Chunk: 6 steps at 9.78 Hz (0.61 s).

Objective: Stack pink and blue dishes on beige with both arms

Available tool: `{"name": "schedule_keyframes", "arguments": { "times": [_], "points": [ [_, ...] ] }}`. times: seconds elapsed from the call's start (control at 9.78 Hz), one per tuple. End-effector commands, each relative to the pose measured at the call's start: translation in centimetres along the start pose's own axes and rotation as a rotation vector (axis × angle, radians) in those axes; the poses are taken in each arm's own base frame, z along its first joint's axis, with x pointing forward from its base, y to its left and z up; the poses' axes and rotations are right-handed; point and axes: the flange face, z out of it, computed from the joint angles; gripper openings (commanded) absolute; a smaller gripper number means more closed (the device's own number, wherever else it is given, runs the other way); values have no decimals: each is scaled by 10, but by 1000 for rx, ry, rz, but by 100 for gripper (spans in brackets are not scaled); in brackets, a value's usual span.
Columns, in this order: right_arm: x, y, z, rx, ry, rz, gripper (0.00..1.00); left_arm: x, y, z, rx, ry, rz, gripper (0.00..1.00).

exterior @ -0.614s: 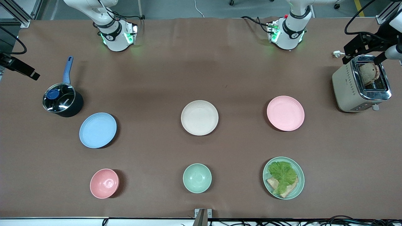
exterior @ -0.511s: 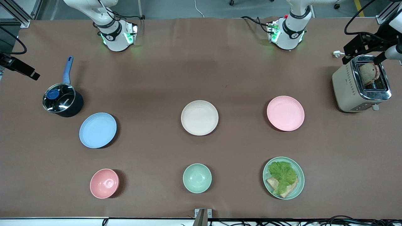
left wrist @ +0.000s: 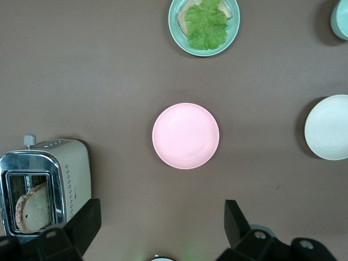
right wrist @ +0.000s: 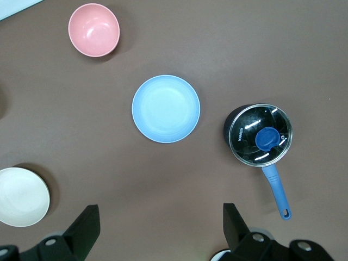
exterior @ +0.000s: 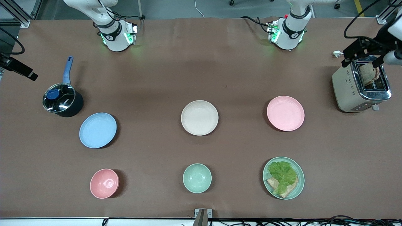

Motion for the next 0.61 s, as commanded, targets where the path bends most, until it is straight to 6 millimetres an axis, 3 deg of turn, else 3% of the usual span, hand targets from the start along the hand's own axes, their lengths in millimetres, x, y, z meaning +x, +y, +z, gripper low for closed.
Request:
{"name": "schedule_keyframes", "arguments": {
  "times": [0.0, 0.31, 0.51],
  "points": [
    [0, 8, -5, 6, 10, -12, 100, 31, -28, 60, 4, -57, -38, 99],
    [0, 10, -7, 5, 12, -19, 100, 49, -68, 172, -61, -27, -37, 99],
    [1, 15, -6, 2, 5, -86, 100, 51, -68, 247, -112, -101, 11, 100]
  ]
}}
